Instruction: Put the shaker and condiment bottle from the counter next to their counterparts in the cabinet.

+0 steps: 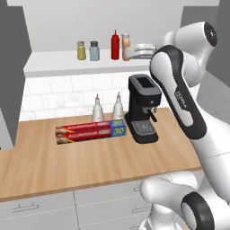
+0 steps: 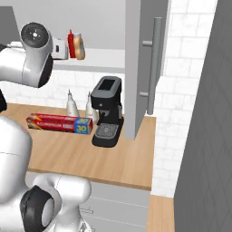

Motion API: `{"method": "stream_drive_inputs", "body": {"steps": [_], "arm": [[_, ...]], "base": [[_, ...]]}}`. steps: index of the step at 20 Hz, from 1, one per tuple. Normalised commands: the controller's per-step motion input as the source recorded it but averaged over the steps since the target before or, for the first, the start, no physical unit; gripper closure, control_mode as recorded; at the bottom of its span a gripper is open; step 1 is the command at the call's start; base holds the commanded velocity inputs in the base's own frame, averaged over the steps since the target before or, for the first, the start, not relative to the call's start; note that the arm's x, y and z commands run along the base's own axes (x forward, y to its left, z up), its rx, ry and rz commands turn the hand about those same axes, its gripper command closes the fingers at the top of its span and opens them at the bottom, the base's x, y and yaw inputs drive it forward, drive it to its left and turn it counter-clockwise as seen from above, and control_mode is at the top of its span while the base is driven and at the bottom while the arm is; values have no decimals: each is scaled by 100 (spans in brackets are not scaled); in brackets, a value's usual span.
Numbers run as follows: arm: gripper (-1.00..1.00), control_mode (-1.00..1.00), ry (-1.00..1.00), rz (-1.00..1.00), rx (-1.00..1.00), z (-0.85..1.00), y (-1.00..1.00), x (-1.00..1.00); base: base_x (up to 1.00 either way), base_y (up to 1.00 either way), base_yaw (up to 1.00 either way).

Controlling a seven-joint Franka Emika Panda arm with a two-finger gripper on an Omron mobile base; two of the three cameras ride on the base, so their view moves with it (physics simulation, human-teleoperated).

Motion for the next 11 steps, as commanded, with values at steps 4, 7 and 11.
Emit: {"method": "stream_drive_inputs", "body": {"steps": [4,7,11], "arm": [[-100,-100,-1,0,0,35,21,-100],[-100,-100,-3,0,0,5,22,-100],[-100,-100,-4,0,0,0,25,-100]], "base": [[0,0,0],[0,0,0],[0,0,0]]}}
